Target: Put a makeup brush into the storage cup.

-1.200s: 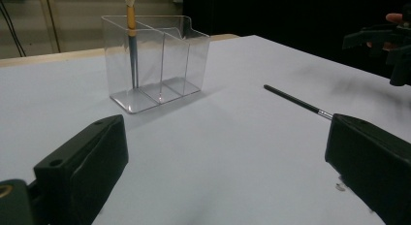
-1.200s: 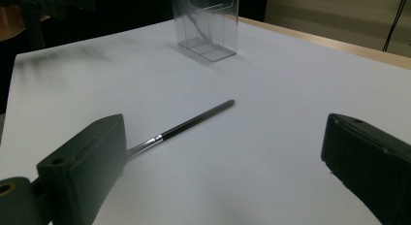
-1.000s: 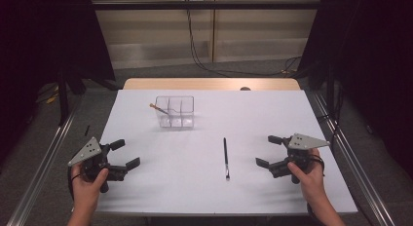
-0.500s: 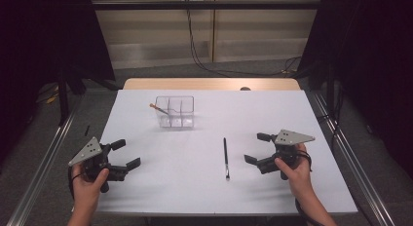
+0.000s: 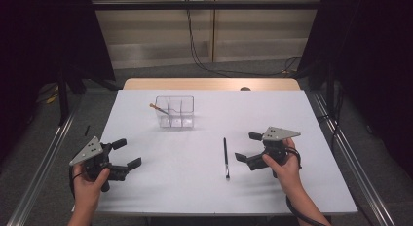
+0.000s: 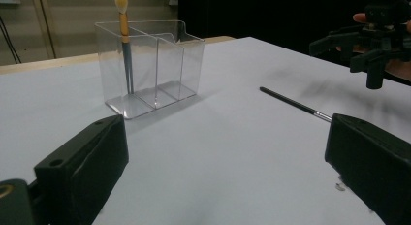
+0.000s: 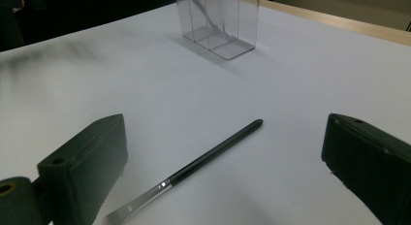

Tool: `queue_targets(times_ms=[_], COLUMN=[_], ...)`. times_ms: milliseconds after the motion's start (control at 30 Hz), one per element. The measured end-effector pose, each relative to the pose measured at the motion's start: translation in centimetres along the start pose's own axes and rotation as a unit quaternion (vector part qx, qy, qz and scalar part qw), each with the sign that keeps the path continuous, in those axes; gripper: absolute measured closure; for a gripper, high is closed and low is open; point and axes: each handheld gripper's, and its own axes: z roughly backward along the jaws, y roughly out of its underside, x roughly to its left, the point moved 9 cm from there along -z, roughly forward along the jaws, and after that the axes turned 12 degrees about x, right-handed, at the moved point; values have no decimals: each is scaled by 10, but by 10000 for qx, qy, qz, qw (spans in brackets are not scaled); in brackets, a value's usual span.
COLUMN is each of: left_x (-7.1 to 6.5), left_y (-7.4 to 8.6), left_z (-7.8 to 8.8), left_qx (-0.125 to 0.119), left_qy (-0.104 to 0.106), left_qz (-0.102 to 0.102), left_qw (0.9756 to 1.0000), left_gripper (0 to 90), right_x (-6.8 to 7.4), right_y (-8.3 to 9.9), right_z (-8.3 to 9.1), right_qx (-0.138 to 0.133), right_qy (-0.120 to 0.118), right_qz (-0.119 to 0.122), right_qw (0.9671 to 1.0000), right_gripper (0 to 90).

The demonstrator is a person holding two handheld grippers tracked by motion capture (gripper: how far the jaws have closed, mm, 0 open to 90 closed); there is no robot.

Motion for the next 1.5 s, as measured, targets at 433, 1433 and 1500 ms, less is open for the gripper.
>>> queue_targets(times_ms=[433,1433,1500], left_x=[0,1,1], left_y=[0,-1,0], left_z=[-3,-4,-5], left_qx=[28,38,62], left_qy=[23,24,28], left_qz=[-7,17,17], left_qw=[10000,10000,10000], left_gripper=[19,21,21], right_x=[-1,13,14], right_y=[6,13,14], right_z=[-18,-49,-49], right_qx=[863,2491,2543], right_qy=[54,374,377], right_qz=[-227,-111,-145], right_qw=[9960,9677,9663], right_gripper=[16,95,114])
